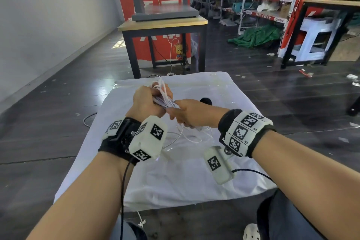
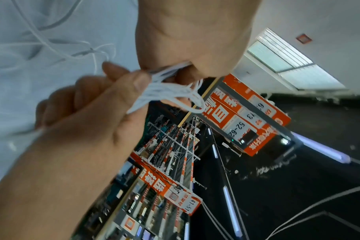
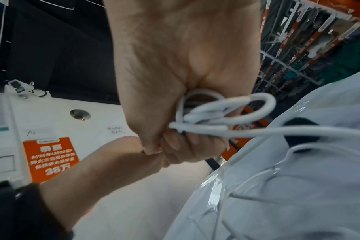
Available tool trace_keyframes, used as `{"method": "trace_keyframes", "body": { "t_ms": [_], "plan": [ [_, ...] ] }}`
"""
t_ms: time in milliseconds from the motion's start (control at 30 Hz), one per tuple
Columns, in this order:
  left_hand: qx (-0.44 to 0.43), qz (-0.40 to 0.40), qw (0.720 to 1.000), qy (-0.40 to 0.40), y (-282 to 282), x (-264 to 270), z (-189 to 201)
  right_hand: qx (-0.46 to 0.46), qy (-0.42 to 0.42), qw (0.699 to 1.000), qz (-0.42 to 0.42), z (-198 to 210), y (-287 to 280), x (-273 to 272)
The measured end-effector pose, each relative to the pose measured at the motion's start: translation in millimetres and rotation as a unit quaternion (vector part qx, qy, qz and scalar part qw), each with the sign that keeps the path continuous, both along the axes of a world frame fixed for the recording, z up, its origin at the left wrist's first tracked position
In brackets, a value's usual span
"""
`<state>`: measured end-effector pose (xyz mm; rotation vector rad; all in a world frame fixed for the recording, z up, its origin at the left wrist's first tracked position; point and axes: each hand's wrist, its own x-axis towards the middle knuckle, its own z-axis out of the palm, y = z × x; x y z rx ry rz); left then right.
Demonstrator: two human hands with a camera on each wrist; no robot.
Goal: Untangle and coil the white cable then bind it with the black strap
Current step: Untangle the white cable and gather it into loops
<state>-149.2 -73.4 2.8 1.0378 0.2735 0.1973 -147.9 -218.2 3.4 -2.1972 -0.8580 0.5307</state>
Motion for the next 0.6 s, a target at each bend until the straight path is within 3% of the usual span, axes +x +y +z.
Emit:
{"method": "trace_keyframes", "body": {
  "t_ms": [33, 67, 133, 167, 233, 300, 333, 367, 433, 467, 600],
  "plan": [
    [0.107, 0.006, 0.994, 0.018, -2, -2, 7, 0.001, -0.013, 1.000, -0.011, 1, -2, 0],
    [0.142, -0.022, 0.990, 0.011, -1, -2, 12, 0.014, -0.022, 0.999, -0.028, 2, -6, 2],
    [0.042, -0.106, 0.993, 0.013, 1, -3, 19, 0.087, -0.006, 0.992, -0.089, 5, -12, 7],
    [0.079, -0.154, 0.985, -0.008, 2, -4, 19, 0.139, 0.017, 0.982, -0.125, 7, -16, 11],
    [0.177, -0.163, 0.970, -0.006, 4, -10, 22, 0.223, 0.047, 0.956, -0.183, 15, -23, 18],
    [0.317, -0.180, 0.931, -0.001, 3, -18, 13, 0.251, 0.040, 0.943, -0.215, 27, -28, 20],
    [0.399, -0.209, 0.893, 0.009, 0, -23, 9, 0.267, 0.045, 0.937, -0.222, 33, -30, 18],
    [0.491, -0.246, 0.835, 0.022, -2, -24, 2, 0.289, 0.063, 0.929, -0.222, 40, -31, 16],
    [0.647, -0.312, 0.694, 0.043, -6, -22, -9, 0.316, 0.114, 0.920, -0.200, 53, -31, 10],
    [0.685, -0.331, 0.648, 0.041, -6, -21, -13, 0.317, 0.131, 0.921, -0.183, 59, -32, 6],
    [0.756, -0.329, 0.564, 0.048, 1, -25, -18, 0.188, -0.013, 0.965, -0.183, 65, -42, -3]
  ]
}}
